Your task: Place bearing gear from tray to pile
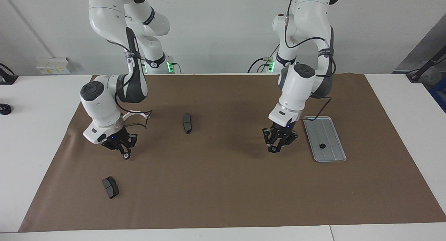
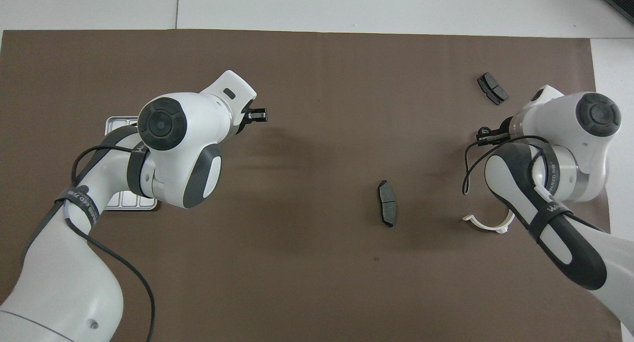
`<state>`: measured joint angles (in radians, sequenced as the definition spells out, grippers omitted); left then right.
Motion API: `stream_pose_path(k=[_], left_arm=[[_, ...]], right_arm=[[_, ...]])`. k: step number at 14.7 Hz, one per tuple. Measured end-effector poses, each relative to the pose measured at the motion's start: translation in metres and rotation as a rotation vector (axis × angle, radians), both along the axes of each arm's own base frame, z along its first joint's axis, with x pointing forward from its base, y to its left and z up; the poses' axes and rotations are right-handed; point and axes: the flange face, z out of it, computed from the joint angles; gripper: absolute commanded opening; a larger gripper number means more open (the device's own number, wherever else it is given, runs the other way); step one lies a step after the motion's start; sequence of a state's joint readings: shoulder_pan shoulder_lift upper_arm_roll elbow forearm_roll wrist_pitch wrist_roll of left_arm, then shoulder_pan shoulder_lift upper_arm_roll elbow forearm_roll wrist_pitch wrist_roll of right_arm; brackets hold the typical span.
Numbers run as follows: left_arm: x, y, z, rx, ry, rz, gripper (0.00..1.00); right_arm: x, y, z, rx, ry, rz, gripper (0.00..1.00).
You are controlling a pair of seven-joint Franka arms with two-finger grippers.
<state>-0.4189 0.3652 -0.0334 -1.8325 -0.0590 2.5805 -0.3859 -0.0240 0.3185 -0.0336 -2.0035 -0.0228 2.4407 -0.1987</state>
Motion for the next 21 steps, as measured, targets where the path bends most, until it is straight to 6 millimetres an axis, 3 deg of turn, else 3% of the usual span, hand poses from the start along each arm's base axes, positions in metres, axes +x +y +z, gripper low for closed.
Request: stream_pose_path(k=[5, 8, 9, 10, 11, 14, 17, 19, 21], left_arm=[[-0.010, -0.084, -0.016, -0.114, -0.017, 0.093, 0.00], [-0.008, -0.118, -0.020, -0.194, -0.081, 0.109, 0.00], [-0.007, -0.121, -0.021, -0.210, -0.100, 0.109, 0.27], [-0.006, -0.122, -0.022, -0.220, -0.111, 0.111, 0.91], [-0.006, -0.123, -0.023, -0.227, -0.121, 0.110, 1.00], [-0.008, -0.129, -0.023, -0.244, -0.138, 0.105, 1.00], [-0.009, -0.128, -0.028, -0.235, -0.127, 0.108, 1.00], [-0.006, -0.120, -0.033, -0.201, -0.091, 0.119, 1.00], [-0.002, -0.099, -0.028, -0.156, -0.055, 0.130, 1.00]], right_arm=[[-0.001, 0.001, 0.000, 0.002, -0.015, 0.003, 1.00], [0.013, 0.020, 0.035, 0.007, -0.081, 0.017, 1.00], [0.017, 0.032, 0.050, 0.012, -0.098, 0.009, 1.00], [0.021, 0.044, 0.062, 0.019, -0.107, -0.009, 1.00], [0.024, 0.058, 0.072, 0.029, -0.114, -0.032, 1.00], [0.027, 0.103, 0.087, 0.062, -0.136, -0.106, 1.00], [0.027, 0.123, 0.091, 0.077, -0.146, -0.135, 1.00], [0.033, 0.131, 0.099, 0.085, -0.170, -0.131, 1.00], [0.041, 0.156, 0.103, 0.104, -0.199, -0.132, 1.00]])
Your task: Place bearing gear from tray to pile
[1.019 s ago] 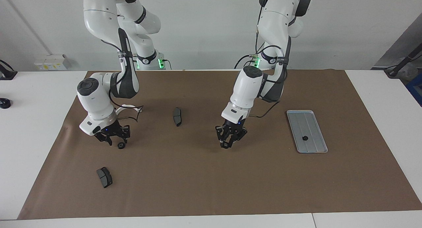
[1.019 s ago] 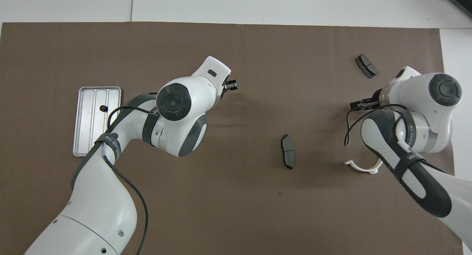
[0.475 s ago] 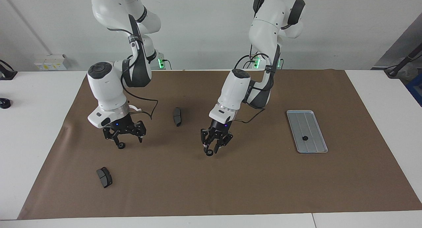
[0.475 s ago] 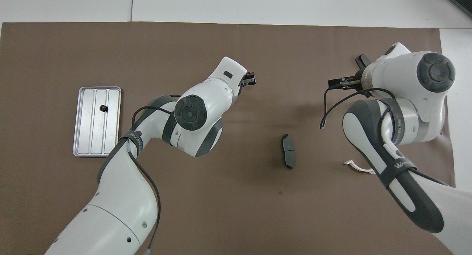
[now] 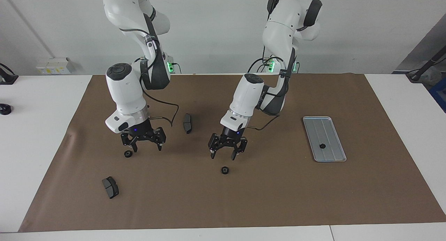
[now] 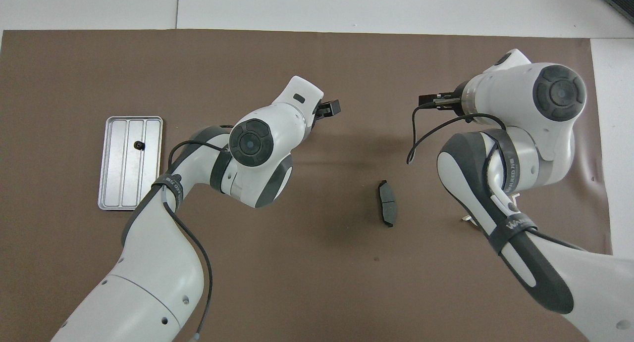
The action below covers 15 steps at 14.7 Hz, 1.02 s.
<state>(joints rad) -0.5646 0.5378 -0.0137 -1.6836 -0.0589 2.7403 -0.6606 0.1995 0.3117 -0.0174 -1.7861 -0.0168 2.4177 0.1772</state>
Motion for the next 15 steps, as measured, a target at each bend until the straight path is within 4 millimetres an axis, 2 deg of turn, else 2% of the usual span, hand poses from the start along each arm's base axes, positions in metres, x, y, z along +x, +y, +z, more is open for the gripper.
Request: stream_pose_path(k=[3, 5, 7, 9, 12, 15], left_arm=[[0.004, 0.063, 0.023, 0.067, 0.021, -0.008, 1.00], [0.001, 0.111, 0.034, 0.122, 0.053, -0.028, 1.00], [-0.001, 0.156, 0.043, 0.179, 0.115, -0.052, 1.00], [-0.001, 0.198, 0.053, 0.224, 0.172, -0.085, 1.00], [0.004, 0.265, 0.062, 0.271, 0.222, -0.135, 1.00], [0.008, 0.317, 0.056, 0.289, 0.225, -0.141, 1.00]], right_arm=[[0.011, 0.047, -0.009, 0.017, -0.025, 0.035, 1.00], [0.020, 0.087, -0.017, 0.027, -0.036, 0.083, 1.00], [0.026, 0.138, -0.037, 0.041, -0.039, 0.121, 1.00], [0.031, 0.177, -0.060, 0.048, -0.037, 0.151, 1.00], [0.023, 0.222, -0.090, 0.055, -0.048, 0.208, 1.00], [0.014, 0.246, -0.100, 0.027, -0.075, 0.267, 1.00]])
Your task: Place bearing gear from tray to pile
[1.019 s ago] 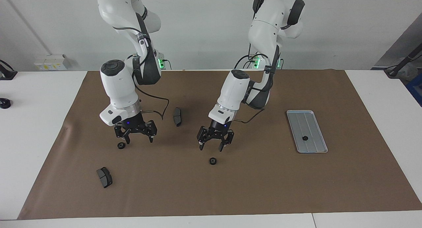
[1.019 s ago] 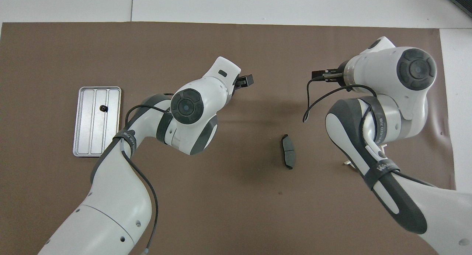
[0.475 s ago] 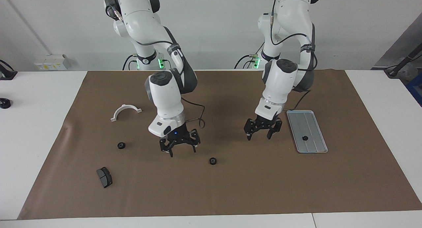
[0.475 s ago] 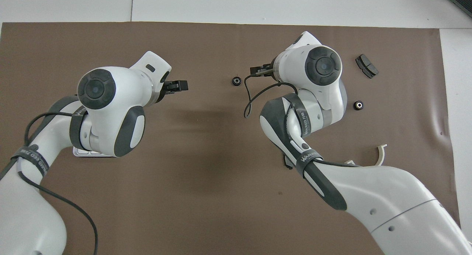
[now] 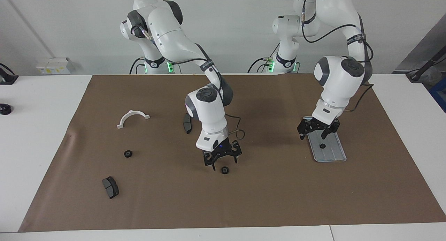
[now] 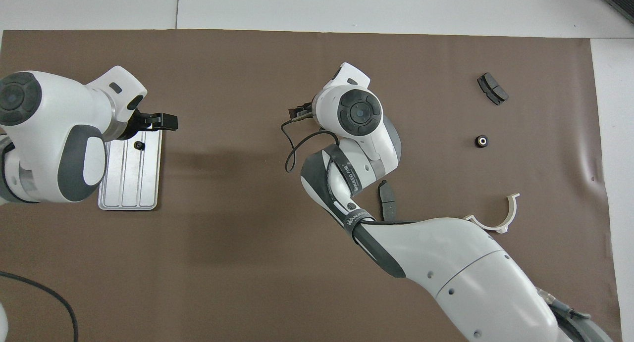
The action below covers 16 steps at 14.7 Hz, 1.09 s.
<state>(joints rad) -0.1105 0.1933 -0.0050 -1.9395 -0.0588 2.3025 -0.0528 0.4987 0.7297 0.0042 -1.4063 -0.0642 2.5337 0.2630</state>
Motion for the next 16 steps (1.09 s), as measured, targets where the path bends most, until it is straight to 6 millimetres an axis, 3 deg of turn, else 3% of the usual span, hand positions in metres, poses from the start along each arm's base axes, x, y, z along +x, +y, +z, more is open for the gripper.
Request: stream_pose_path(k=[1, 4, 6, 7, 10, 13, 15, 16], left_arm=[[0.000, 0.012, -0.004, 0.004, -0.004, 0.000, 1.00], [-0.004, 0.041, -0.022, 0.014, -0.030, -0.002, 0.98], [-0.009, 0.054, -0.038, 0.019, -0.040, 0.005, 0.82], [-0.011, 0.058, -0.046, 0.020, -0.040, 0.012, 0.73], [-0.010, 0.064, -0.065, 0.022, -0.033, 0.018, 0.60], [-0.009, 0.073, -0.081, 0.023, -0.020, 0.031, 0.52], [-0.010, 0.079, -0.087, 0.021, -0.009, 0.042, 0.51], [-0.011, 0.080, -0.089, 0.019, -0.007, 0.047, 0.51]], right_arm=[[-0.002, 0.003, -0.002, -0.021, -0.011, 0.019, 1.00], [0.001, 0.000, -0.007, -0.050, -0.035, 0.050, 0.71], [0.001, 0.000, -0.018, -0.057, -0.030, 0.058, 0.62], [0.001, 0.000, -0.023, -0.060, -0.024, 0.059, 0.62], [-0.002, 0.002, -0.030, -0.065, -0.014, 0.064, 0.61], [-0.002, 0.001, -0.030, -0.066, -0.013, 0.064, 0.40], [-0.002, 0.001, -0.031, -0.066, -0.013, 0.064, 0.36], [-0.002, 0.001, -0.031, -0.067, -0.013, 0.064, 0.24]])
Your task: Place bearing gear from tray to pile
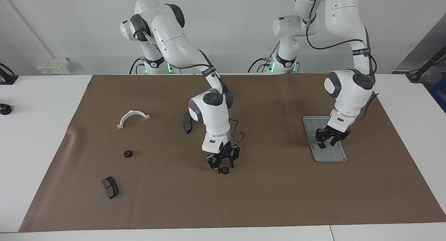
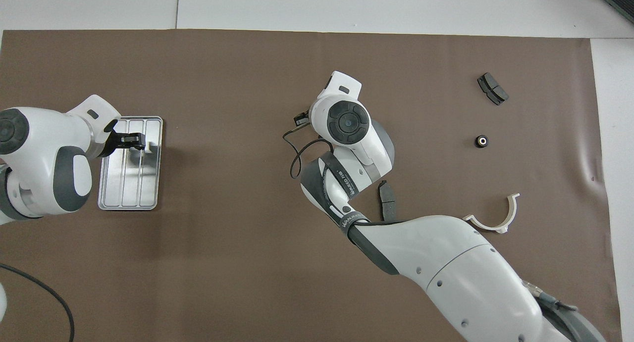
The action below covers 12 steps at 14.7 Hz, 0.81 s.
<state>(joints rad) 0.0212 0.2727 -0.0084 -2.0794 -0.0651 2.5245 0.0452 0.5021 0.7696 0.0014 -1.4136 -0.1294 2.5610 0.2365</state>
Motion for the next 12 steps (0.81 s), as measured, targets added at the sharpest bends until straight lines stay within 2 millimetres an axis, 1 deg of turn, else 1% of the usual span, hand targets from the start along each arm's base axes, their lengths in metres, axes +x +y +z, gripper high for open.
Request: stream_pose_path(k=[1, 2, 4, 6, 7, 8, 9, 10, 12], left_arm=[[-0.001, 0.000, -0.002, -0.001, -0.002, 0.002, 0.51], [-0.003, -0.001, -0.004, -0.002, -0.006, 0.002, 0.51], [-0.005, -0.004, -0.008, -0.003, -0.012, -0.002, 0.50], [-0.006, -0.005, -0.009, -0.003, -0.015, -0.004, 0.38], [-0.006, -0.006, -0.009, -0.003, -0.017, -0.004, 0.30], [-0.006, -0.006, -0.009, -0.003, -0.019, -0.005, 0.21], [-0.005, -0.006, -0.009, -0.003, -0.023, -0.005, 0.12], [-0.005, -0.006, -0.008, -0.003, -0.031, -0.005, 0.05], [-0.003, -0.007, -0.006, -0.003, -0.044, -0.006, 0.00]], right_arm=[[0.000, 0.000, 0.000, -0.001, 0.000, 0.000, 0.03], [0.000, 0.000, 0.000, -0.002, -0.001, 0.002, 0.00], [0.000, 0.000, 0.000, -0.002, 0.000, 0.003, 0.00], [0.001, -0.002, 0.002, -0.008, 0.008, -0.001, 0.00], [0.003, -0.006, 0.006, -0.015, 0.015, -0.009, 0.00], [0.006, -0.014, 0.015, -0.023, 0.024, -0.024, 0.00], [0.012, -0.030, 0.030, -0.035, 0.036, -0.050, 0.00], [0.018, -0.051, 0.050, -0.044, 0.046, -0.082, 0.00], [0.024, -0.102, 0.093, -0.060, 0.057, -0.133, 0.00]])
